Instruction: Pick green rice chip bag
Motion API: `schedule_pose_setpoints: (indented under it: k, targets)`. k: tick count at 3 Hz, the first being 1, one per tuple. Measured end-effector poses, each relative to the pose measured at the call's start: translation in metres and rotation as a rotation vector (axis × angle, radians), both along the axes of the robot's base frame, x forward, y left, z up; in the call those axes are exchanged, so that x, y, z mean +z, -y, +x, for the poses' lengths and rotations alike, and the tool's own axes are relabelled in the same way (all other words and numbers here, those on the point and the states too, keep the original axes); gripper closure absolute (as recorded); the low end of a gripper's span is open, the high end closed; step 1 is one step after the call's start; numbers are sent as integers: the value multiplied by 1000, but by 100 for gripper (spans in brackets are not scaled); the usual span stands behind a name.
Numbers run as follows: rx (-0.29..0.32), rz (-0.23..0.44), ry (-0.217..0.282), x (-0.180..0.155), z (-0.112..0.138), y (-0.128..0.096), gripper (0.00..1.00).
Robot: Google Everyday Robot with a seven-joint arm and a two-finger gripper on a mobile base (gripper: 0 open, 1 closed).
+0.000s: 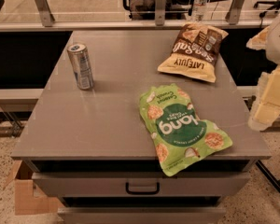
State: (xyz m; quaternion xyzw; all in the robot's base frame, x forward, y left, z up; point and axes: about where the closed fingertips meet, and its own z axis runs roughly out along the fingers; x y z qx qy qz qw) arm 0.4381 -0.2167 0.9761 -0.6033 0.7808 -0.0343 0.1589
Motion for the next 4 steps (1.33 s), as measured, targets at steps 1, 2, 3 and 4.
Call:
schedule_pose_setpoints:
  k: [1, 2, 3, 4]
  targets:
    - [0, 0, 0, 0, 0, 0, 0]
    - [22, 66, 9, -4, -5, -10, 0]
    - [68, 164, 9, -24, -11, -26, 0]
    - [118, 295, -11, -49, -18, -45, 0]
